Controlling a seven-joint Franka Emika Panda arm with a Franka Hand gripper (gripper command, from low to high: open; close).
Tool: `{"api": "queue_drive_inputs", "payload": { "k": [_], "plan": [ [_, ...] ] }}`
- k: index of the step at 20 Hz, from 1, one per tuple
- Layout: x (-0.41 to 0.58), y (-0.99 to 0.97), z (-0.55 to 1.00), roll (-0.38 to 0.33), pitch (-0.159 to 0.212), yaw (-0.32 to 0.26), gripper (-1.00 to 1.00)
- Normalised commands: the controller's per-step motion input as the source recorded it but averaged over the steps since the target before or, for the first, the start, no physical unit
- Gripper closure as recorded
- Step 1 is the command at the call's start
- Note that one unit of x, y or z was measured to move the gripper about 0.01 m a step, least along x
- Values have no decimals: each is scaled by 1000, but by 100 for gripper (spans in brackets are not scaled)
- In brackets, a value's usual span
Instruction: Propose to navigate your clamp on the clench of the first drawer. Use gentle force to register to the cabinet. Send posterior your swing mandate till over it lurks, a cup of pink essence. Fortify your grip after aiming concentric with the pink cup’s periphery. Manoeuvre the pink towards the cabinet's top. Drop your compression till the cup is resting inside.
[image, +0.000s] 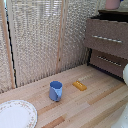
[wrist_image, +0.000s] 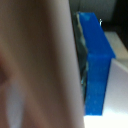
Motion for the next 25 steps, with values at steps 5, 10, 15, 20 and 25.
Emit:
{"api": "queue_drive_inputs", "payload": {
  "k": [5,10,15,20,25],
  "plan": [
    [155,-137,-298,-119,111,-28,100],
    [6,75,-38,-3,13,27,-100],
    [-45,87,105,8,25,91,-100],
    [138,-22,823,-20,-32,34,-100],
    [119,-9,953,-20,-17,20,-100]
  ]
}}
